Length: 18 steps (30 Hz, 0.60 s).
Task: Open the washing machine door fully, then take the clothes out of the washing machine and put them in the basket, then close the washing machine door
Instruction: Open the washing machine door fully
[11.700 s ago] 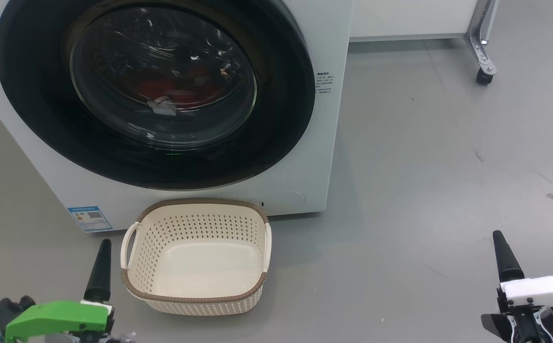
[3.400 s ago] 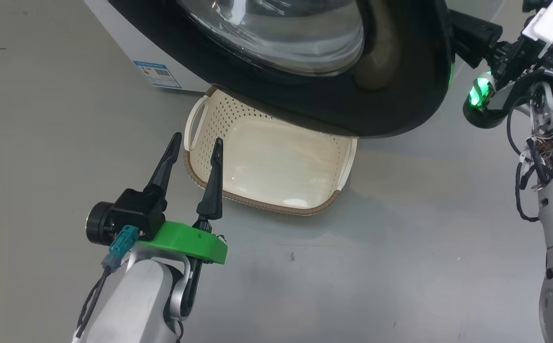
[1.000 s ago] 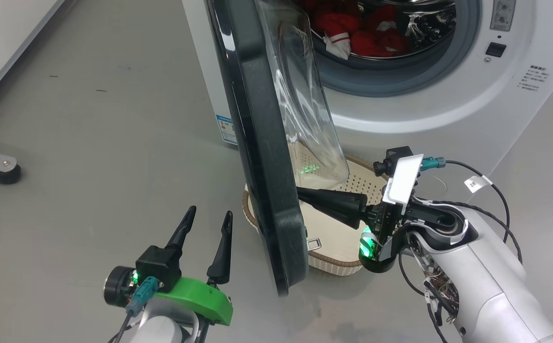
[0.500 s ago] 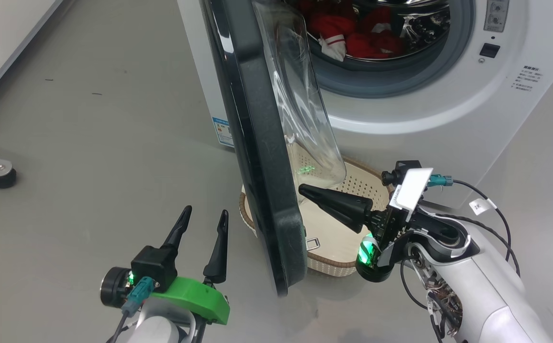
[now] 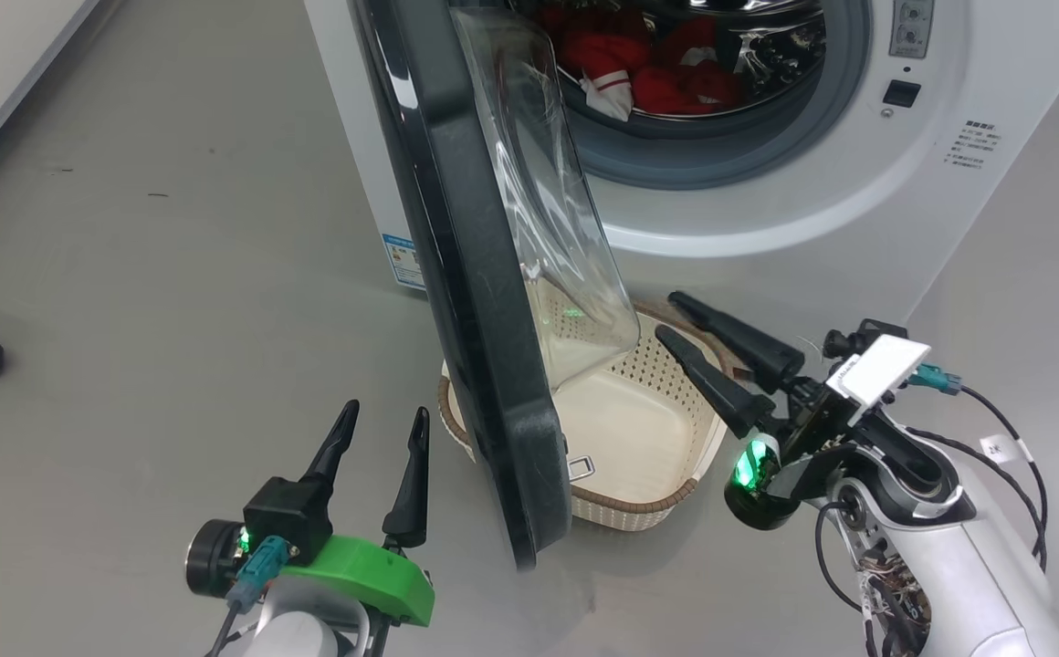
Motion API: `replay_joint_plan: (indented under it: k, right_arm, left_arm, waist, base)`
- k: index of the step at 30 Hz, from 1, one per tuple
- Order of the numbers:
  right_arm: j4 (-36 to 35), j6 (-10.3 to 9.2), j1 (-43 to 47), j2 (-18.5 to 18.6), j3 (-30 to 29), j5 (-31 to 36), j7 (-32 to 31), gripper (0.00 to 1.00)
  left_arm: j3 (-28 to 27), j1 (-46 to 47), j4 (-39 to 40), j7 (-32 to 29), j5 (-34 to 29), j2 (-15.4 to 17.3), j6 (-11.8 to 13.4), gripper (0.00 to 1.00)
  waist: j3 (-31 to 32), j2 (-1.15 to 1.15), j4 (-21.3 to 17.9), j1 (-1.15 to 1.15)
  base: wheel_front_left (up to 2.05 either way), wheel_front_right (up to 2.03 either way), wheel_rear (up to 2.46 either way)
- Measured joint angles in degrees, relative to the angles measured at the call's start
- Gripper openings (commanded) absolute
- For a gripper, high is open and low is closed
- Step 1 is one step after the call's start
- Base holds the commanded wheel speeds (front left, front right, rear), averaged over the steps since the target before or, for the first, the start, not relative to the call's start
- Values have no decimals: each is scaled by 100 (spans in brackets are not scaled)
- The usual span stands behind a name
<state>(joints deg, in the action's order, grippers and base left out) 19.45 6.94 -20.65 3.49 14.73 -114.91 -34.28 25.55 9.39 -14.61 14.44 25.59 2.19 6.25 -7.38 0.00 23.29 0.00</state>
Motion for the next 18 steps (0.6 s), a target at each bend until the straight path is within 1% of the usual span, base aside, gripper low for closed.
replay_joint_plan:
  k: [2,6,9,14,16,17,18]
  right_arm:
    - [-58,0,52,-2,-69,47,82,100]
    - [-271,0,298,9,-276,424,431,100]
    - [-411,0,505,40,-588,742,916,100]
    - [-517,0,841,275,-907,1638,1781,100]
    - [-573,0,970,301,-1014,1900,2116,100]
    - [-624,0,1059,374,-975,2316,2361,100]
    - [-641,0,1088,413,-961,2514,2505,100]
  left_arm:
    - [-7,-3,0,0,0,0,0,100]
    - [-112,-14,0,0,0,1,0,100]
    - [-121,-31,-2,0,3,7,1,100]
    - [-122,-78,-7,0,8,8,1,100]
    - [-126,-92,-7,0,9,8,1,100]
    - [-174,-102,-8,0,9,8,1,100]
    - [-186,-109,-9,0,9,9,1,100]
  waist:
    - [3,0,-12,0]
    - [30,0,-73,0]
    - [56,0,-120,0]
    - [94,0,-183,0]
    - [100,0,-200,0]
    - [109,0,-226,0]
    - [114,0,-244,0]
  base:
    - [0,0,0]
    - [0,0,0]
    - [0,0,0]
    - [0,0,0]
    - [0,0,0]
    - [0,0,0]
    - [0,0,0]
